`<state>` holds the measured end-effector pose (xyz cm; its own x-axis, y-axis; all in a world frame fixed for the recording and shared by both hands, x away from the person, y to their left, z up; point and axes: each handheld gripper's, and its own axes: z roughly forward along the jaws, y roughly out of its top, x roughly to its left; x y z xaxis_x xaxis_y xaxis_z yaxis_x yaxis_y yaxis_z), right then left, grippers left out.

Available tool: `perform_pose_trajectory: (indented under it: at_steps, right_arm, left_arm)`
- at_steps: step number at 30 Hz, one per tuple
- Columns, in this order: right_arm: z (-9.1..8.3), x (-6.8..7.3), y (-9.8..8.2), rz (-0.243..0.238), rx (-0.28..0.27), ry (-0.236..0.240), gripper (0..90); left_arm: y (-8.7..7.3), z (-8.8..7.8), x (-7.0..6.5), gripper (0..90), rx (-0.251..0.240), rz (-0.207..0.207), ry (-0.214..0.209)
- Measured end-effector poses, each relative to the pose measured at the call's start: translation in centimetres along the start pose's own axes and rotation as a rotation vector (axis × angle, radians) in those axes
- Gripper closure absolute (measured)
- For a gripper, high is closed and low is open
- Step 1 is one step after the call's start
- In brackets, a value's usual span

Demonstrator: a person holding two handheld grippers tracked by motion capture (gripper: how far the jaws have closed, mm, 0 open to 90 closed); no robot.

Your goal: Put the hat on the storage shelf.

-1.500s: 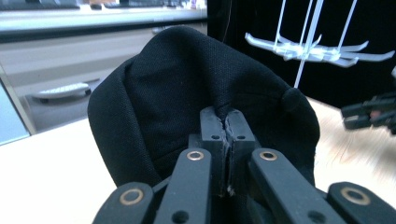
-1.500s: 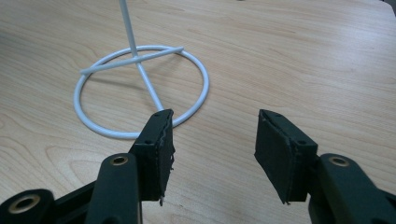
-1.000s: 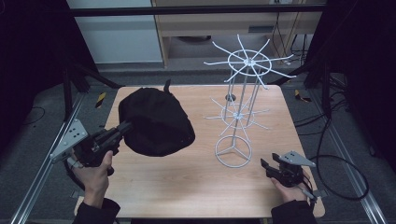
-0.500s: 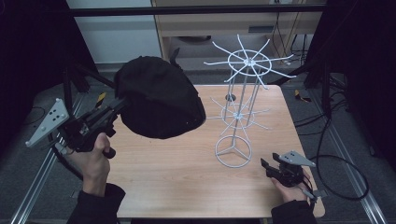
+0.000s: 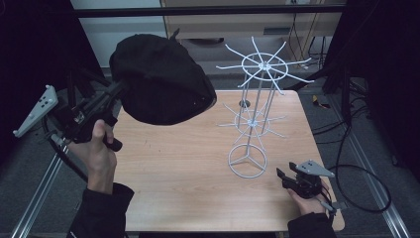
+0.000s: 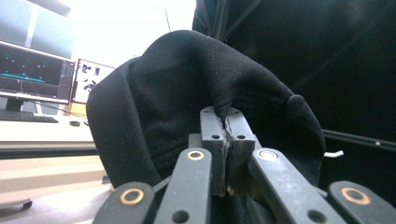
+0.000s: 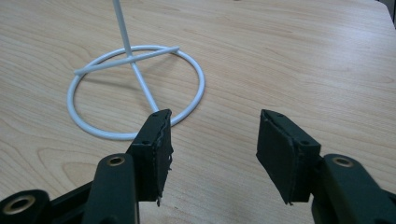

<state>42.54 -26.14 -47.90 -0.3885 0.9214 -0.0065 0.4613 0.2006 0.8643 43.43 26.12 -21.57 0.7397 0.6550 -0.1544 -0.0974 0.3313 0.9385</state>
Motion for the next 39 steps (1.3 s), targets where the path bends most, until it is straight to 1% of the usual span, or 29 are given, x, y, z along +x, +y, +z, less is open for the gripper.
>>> perform_pose_trajectory:
  at_steps: [3,6,9,12,16,18,23,24,28,30,35,36,39]
  right_arm:
    - [0.0,0.0,0.0,-0.002,0.000,0.001,45.0]
    - [0.0,0.0,0.0,0.001,0.000,0.001,45.0]
    - [0.0,0.0,0.0,-0.003,-0.003,-0.004,45.0]
    - [0.0,-0.1,0.0,0.003,0.000,0.003,45.0]
    - [0.1,0.0,-0.1,-0.005,0.003,0.005,45.0]
    - [0.1,0.0,-0.1,-0.006,0.002,0.006,44.9]
    - [0.1,0.0,-0.1,-0.003,0.003,0.010,44.9]
    - [0.1,0.0,-0.1,-0.003,0.003,0.011,44.9]
    - [0.1,0.1,-0.1,-0.003,0.005,0.015,44.9]
    - [0.1,0.1,-0.1,-0.005,0.007,0.015,44.9]
    - [0.2,0.1,-0.1,-0.006,0.008,0.014,44.9]
    - [0.2,0.1,-0.1,-0.008,0.008,0.014,44.9]
    - [0.2,0.1,-0.1,-0.007,0.008,0.013,44.9]
  left_arm:
    - [0.5,0.8,0.0,87.8,-0.009,0.000,0.008]
    - [1.0,1.7,0.0,87.7,-0.012,-0.007,0.006]
    - [1.4,2.9,-0.2,87.7,-0.011,0.004,0.010]
    - [1.5,4.0,-0.4,87.8,-0.006,0.009,0.011]
    - [1.1,5.4,-0.5,87.7,0.008,0.005,0.006]
    - [0.8,6.0,-0.5,87.7,0.016,0.004,0.008]
    - [-0.3,7.0,0.3,87.7,0.036,-0.040,0.005]
    - [-0.5,7.0,0.5,87.7,0.044,-0.042,0.010]
    - [-1.5,7.0,1.3,87.6,0.079,-0.069,0.012]
    - [-2.2,6.8,1.7,87.5,0.102,-0.072,0.019]
    - [-4.0,6.5,2.8,87.4,0.157,-0.095,0.027]
    - [-4.4,6.4,3.0,87.4,0.169,-0.093,0.031]
    - [-5.4,6.2,3.5,87.4,0.187,-0.109,0.037]
